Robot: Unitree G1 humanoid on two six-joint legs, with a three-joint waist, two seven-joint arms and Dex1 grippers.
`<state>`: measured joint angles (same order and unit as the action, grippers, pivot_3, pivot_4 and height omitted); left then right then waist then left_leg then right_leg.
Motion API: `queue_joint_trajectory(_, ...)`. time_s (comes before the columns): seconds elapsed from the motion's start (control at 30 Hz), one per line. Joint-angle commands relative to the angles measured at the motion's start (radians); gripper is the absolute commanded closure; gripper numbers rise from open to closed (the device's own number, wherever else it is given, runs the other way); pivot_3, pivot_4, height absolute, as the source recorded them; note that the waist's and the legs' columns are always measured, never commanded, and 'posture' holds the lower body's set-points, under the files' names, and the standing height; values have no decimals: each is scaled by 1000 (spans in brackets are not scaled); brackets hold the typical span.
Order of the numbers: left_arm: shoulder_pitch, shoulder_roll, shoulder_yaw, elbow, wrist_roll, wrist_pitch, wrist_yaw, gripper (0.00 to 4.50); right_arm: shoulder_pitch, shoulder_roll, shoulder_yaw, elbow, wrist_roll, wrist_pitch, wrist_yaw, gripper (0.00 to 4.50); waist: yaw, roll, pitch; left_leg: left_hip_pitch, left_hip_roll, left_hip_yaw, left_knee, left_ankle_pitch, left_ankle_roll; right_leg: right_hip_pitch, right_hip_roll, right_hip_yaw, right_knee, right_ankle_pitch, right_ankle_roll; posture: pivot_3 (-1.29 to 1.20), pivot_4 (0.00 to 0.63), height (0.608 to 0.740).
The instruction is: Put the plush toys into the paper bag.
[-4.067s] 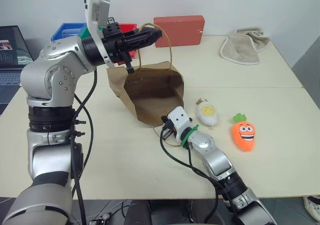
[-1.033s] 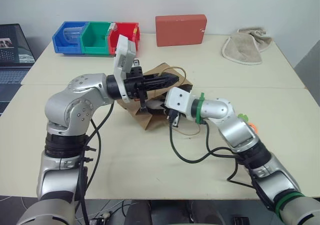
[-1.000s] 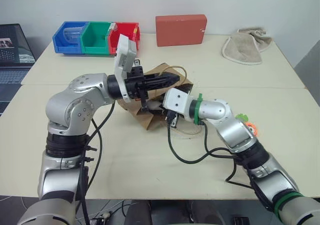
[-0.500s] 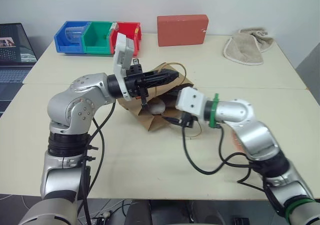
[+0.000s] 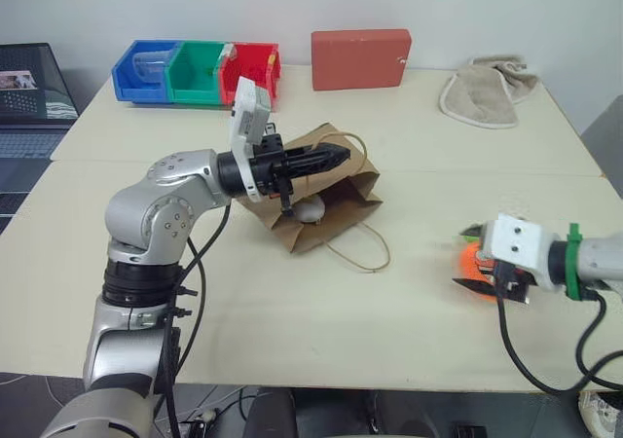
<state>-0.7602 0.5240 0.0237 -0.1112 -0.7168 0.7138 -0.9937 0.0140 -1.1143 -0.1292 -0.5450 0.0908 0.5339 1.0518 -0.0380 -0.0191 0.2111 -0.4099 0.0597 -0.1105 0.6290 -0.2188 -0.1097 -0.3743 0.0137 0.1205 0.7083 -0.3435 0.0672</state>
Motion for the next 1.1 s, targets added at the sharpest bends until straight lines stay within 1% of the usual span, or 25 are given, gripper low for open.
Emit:
queue_joint_trajectory(0.03,-13,8,5,-25,4,-17,-7,4500,36,-2,-34,43,-50,-76,-44,404,-4,0,0,0,0,0,0,0,0,0,0,0,0,0,0,0,150,740)
queue_joint_trajectory(0.13,-13,10,7,-28,6,-15,-7,4500,26,22,-8,96,-80,-106,-94,404,-4,0,0,1,0,0,1,0,0,1,0,1,0,0,1,0,150,740)
queue_joint_trajectory(0.17,-14,12,8,-29,7,-13,-7,4500,14,33,-2,103,-76,-105,-102,753,-4,0,0,1,0,0,1,0,0,1,0,1,0,0,1,0,150,740)
queue_joint_trajectory(0.2,-15,12,9,-29,8,-12,-7,4500,6,42,3,110,-74,-105,-107,909,-4,0,0,1,0,0,1,0,0,1,0,1,0,0,1,0,150,740)
queue_joint_trajectory(0.33,-18,20,12,-32,10,-10,-8,4500,3,24,22,151,-107,-149,-102,2278,-2,0,0,1,0,0,1,0,0,1,0,0,0,0,1,0,150,740)
queue_joint_trajectory(0.47,-18,23,13,-33,10,-10,-5,4500,-10,34,15,159,-93,-167,-101,3643,0,0,0,1,0,0,0,0,0,1,0,0,-1,0,1,0,150,740)
queue_joint_trajectory(0.5,-18,23,14,-33,9,-10,-5,4500,-11,33,15,159,-93,-174,-99,3896,0,0,0,1,0,0,0,0,0,2,0,0,-1,0,1,0,150,740)
queue_joint_trajectory(0.53,-18,24,14,-32,10,-10,-5,4500,-18,34,9,150,-77,-171,-90,4257,0,0,0,1,0,0,1,0,0,2,0,0,-1,0,1,0,150,740)
queue_joint_trajectory(0.57,-19,25,14,-31,11,-11,-5,4500,-22,35,5,144,-66,-168,-83,4489,0,0,0,1,0,0,1,0,0,2,0,1,-1,0,1,0,150,740)
queue_joint_trajectory(0.7,-35,29,28,-21,-5,2,-8,4500,-103,44,-1,-20,103,-44,-13,4489,-5,0,0,1,0,0,1,0,0,1,0,1,-1,0,1,0,150,740)
queue_joint_trajectory(0.8,-49,32,39,-17,-24,16,-14,4500,-235,119,69,-109,181,52,-55,4489,-10,0,0,1,1,0,0,0,0,1,1,0,0,0,1,0,150,740)
queue_joint_trajectory(0.9,-52,38,36,-26,-35,28,-29,4500,-375,231,177,-111,175,114,-129,4489,-11,0,0,1,0,-1,1,0,0,2,0,0,0,0,1,0,150,740)
queue_joint_trajectory(0.97,-53,42,32,-29,-39,30,-38,4500,-428,280,222,-98,166,141,-162,4489,-13,0,0,1,1,-1,1,0,0,1,0,0,-1,0,1,0,150,740)
queue_joint_trajectory(1.0,-55,40,35,-30,-43,33,-35,4500,-450,298,253,-85,147,143,-172,4489,-12,0,0,1,0,-1,1,0,0,1,0,0,0,1,1,0,150,740)
queue_joint_trajectory(1.03,-61,35,40,-29,-50,37,-30,4500,-489,335,312,-49,108,128,-191,4489,-9,0,0,1,0,-1,0,0,0,1,0,0,0,0,1,0,150,740)
queue_joint_trajectory(1.1,-69,28,48,-32,-65,47,-20,4500,-575,435,420,55,28,94,-253,4489,-13,0,0,0,1,-1,0,0,0,1,0,-1,0,1,0,0,150,740)
